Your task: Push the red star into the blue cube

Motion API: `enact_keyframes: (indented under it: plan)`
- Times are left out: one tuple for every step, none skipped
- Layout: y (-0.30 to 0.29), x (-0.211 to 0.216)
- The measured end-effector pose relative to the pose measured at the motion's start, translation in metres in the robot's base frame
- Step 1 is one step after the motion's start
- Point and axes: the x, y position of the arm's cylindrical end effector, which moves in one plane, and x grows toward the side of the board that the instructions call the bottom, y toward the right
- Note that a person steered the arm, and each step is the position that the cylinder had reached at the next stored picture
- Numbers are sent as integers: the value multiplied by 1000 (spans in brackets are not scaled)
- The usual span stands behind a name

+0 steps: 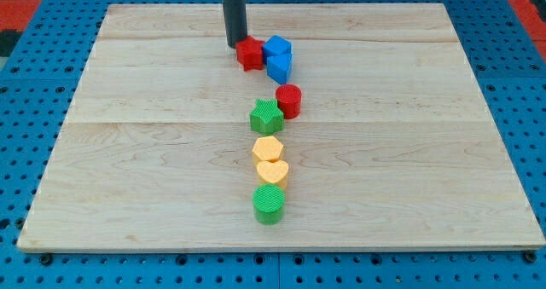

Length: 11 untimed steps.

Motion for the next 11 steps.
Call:
enact_keyframes:
  plan:
    - [4, 49]
    - [3, 54]
    - [3, 54]
    - [12, 90]
    - [15, 106]
    - [15, 87]
    - [15, 18]
    - [22, 1]
    - [44, 16]
    - [44, 20]
    - [6, 29]
